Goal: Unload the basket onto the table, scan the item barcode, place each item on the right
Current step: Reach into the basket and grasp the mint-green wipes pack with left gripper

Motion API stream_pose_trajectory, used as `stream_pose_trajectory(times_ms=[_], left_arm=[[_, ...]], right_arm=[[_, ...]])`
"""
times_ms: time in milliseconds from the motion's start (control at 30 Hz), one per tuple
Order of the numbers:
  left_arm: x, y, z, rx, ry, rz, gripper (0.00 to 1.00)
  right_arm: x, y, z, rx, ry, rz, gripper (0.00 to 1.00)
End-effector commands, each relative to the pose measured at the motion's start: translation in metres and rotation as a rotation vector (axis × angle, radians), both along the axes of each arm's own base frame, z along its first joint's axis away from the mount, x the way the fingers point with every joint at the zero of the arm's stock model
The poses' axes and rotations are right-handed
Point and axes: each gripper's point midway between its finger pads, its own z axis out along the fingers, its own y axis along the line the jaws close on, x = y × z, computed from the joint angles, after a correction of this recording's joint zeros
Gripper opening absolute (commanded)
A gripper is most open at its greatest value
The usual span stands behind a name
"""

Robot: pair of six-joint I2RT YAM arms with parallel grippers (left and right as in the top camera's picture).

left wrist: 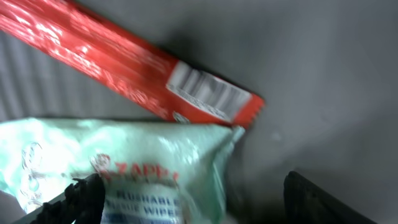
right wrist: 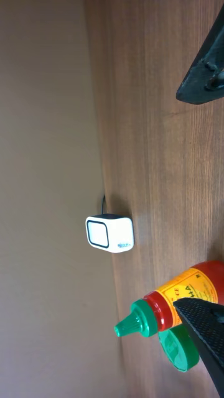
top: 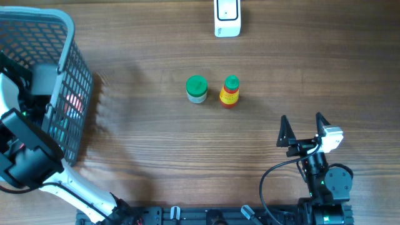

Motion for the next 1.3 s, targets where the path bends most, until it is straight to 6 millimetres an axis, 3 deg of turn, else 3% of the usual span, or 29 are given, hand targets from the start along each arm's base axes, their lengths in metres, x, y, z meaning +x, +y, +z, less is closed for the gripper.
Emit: stream_pose_trajectory(times_ms=[0,133,267,433,633,700,867,1033,1133,1167,1267], left_arm=[[-0.025,-0.014,-0.031,-0.043,0.093,0.008,0.73],[-0.039,-0.026,-0.042,-0.067,0.135,0.050,0.35],[-0.042,-0.029,-0.041,-0.076,0.140,0.055,0.04],[-0.032,-0.021,-0.016,-0.036,0.087,0.055,0.04],[-0.003,0.001,0.087,0.114,-0.124,0.060,0.04],[0.005,0.006,0.135,0.186,-0.235,0.060,0.04],[0.003,-0.002,0.234,0.336,-0.492,0.090,0.04],[0.003,-0.045,0.307,0.383,-0.755,0.004,0.04],[0.006,-0.089,0.339,0.379,-0.878,-0.107,0.04],[0.009,-0.113,0.350,0.369,-0.922,-0.179,0.04],[0.018,-0.163,0.359,0.316,-0.977,-0.330,0.04]], right_arm=[[0.000,-0.001,0.001,-0.012,-0.007,-0.008,1.00],[0.000,-0.001,0.001,-0.012,-0.007,-0.008,1.00],[0.000,-0.001,0.001,-0.012,-0.007,-0.008,1.00],[0.000,-0.001,0.001,-0.012,-0.007,-0.008,1.00],[0.000,-0.001,0.001,-0.012,-0.007,-0.008,1.00],[0.000,-0.001,0.001,-0.012,-0.007,-0.008,0.99],[0.000,-0.001,0.001,-0.012,-0.007,-0.008,1.00],[0.000,-0.001,0.001,-0.012,-0.007,-0.008,1.00],[0.000,-0.001,0.001,-0.012,-0.007,-0.008,1.00],[0.000,-0.001,0.001,-0.012,-0.007,-0.008,1.00],[0.000,-0.001,0.001,-0.012,-0.007,-0.008,1.00]])
